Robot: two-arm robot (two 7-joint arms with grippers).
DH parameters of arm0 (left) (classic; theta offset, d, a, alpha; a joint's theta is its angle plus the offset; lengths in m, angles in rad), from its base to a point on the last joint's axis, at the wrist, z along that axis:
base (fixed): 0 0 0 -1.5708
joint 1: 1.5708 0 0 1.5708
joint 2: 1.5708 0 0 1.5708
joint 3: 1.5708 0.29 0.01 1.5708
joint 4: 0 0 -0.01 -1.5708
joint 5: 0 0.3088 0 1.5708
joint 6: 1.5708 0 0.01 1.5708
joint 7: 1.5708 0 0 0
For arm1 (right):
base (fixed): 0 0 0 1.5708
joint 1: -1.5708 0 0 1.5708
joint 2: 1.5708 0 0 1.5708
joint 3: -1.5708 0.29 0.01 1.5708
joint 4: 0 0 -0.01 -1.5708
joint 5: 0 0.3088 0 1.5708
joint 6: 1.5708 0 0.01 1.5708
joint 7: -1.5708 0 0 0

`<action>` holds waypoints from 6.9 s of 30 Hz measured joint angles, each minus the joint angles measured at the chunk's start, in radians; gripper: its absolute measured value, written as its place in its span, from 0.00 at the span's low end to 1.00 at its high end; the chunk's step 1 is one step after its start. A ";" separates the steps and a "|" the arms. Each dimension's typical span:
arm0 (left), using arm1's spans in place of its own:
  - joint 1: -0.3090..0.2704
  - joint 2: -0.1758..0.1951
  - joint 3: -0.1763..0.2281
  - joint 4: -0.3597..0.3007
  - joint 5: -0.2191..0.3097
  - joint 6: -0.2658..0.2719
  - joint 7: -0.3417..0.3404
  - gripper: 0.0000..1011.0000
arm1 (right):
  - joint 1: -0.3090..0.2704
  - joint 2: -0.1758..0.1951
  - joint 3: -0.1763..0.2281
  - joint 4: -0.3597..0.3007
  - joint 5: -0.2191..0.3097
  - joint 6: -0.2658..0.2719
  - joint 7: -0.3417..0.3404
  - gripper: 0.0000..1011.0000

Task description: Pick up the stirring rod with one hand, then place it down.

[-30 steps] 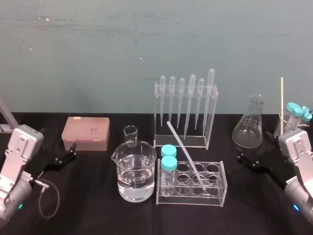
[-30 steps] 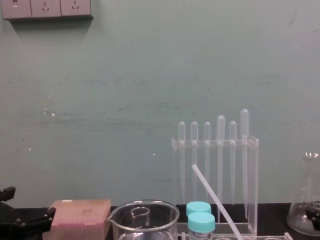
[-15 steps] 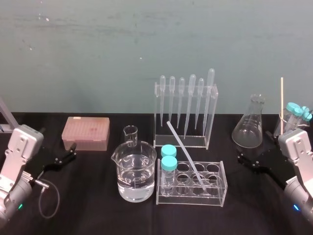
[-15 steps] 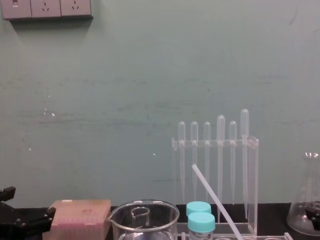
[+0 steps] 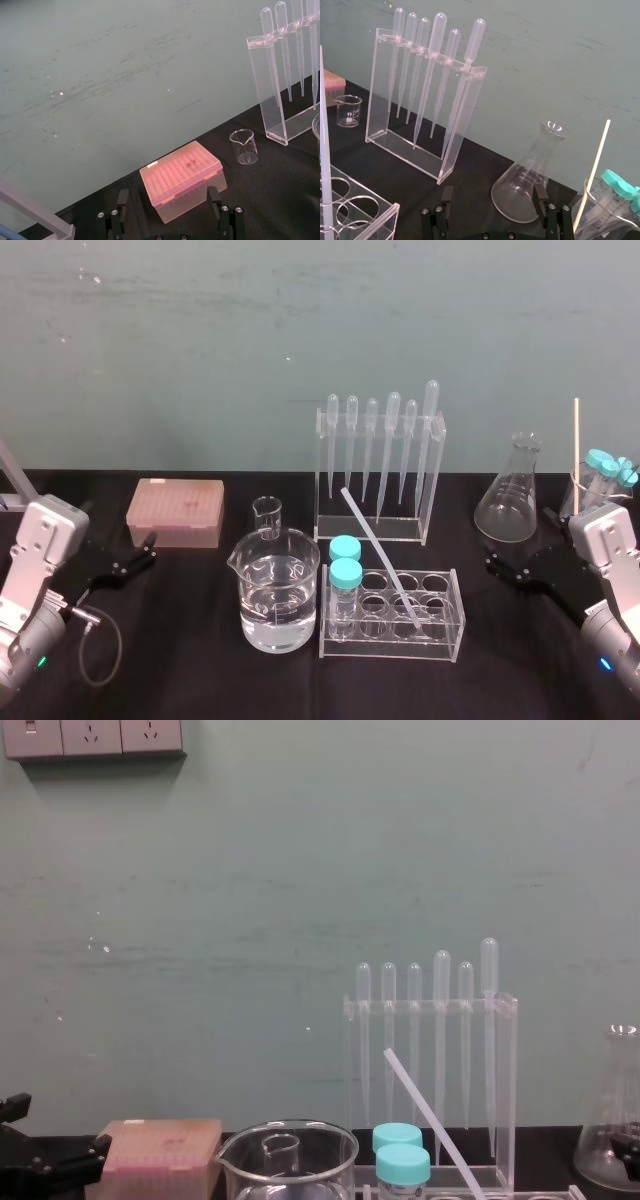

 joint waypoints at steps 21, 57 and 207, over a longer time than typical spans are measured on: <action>0.000 0.000 0.000 0.000 0.000 0.000 0.000 0.99 | 0.029 -0.004 0.029 -0.016 0.072 0.006 0.136 0.99; 0.000 0.000 0.000 0.000 0.000 0.000 0.000 0.99 | 0.329 -0.202 -0.093 0.173 0.268 0.290 0.569 0.99; 0.000 0.000 0.000 0.000 0.000 0.000 0.000 0.99 | 0.134 -0.177 0.203 -0.134 0.404 -0.117 0.610 0.07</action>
